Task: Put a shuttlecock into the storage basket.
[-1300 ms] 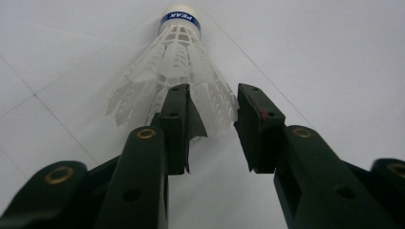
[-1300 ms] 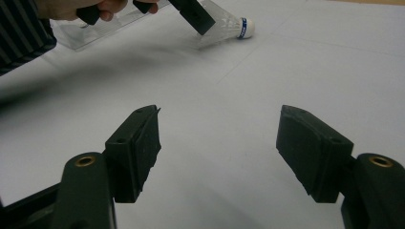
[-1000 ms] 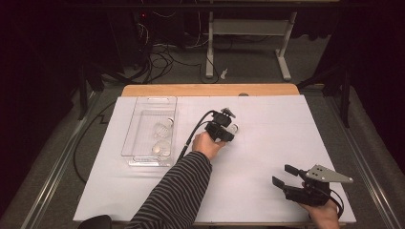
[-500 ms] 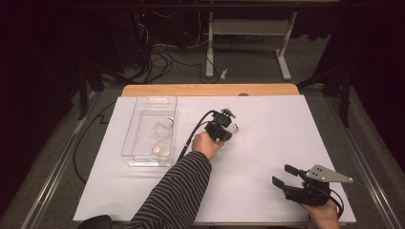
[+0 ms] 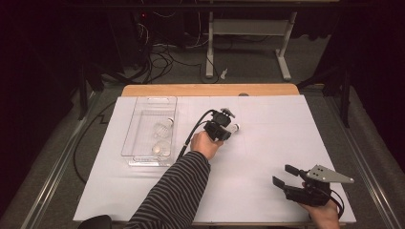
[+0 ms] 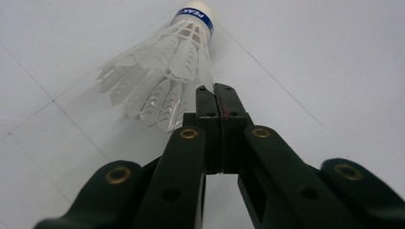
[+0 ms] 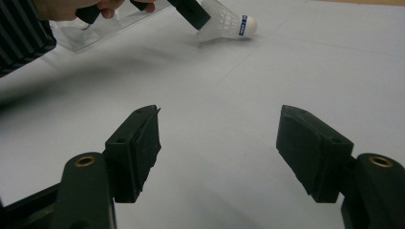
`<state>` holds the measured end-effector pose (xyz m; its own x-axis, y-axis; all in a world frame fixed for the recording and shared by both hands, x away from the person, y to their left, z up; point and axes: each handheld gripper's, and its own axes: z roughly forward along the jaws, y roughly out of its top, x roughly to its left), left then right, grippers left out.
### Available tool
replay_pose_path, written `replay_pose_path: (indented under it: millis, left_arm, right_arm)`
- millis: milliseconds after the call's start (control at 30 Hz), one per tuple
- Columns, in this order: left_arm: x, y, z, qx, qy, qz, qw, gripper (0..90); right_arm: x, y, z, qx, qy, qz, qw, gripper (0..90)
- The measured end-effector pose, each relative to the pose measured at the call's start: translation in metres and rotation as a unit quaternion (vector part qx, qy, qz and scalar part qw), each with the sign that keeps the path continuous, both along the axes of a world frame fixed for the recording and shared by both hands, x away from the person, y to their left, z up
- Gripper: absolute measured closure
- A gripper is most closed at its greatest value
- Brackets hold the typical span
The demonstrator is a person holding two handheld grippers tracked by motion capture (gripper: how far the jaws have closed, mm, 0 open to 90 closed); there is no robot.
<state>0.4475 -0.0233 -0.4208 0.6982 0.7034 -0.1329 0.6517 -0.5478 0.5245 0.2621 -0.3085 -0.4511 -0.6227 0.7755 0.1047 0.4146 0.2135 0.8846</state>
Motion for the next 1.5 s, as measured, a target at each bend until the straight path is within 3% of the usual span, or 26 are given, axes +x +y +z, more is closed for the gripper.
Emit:
replay_pose_path:
  millis: [800,1167,1500]
  left_arm:
    - [-0.009,0.008,0.016,-0.010,-0.007,-0.027,0.9995,90.0]
    - [-0.012,0.017,0.025,-0.019,-0.004,-0.027,0.9994,90.0]
    - [-0.017,0.021,0.031,-0.010,-0.004,-0.040,0.9992,90.0]
  right_arm:
    - [0.000,0.000,0.000,-0.002,0.001,0.000,1.0000,31.9]
    - [0.000,0.000,0.000,-0.002,0.001,0.000,1.0000,31.9]
    - [0.000,-0.001,0.000,-0.001,0.001,-0.002,1.0000,31.9]
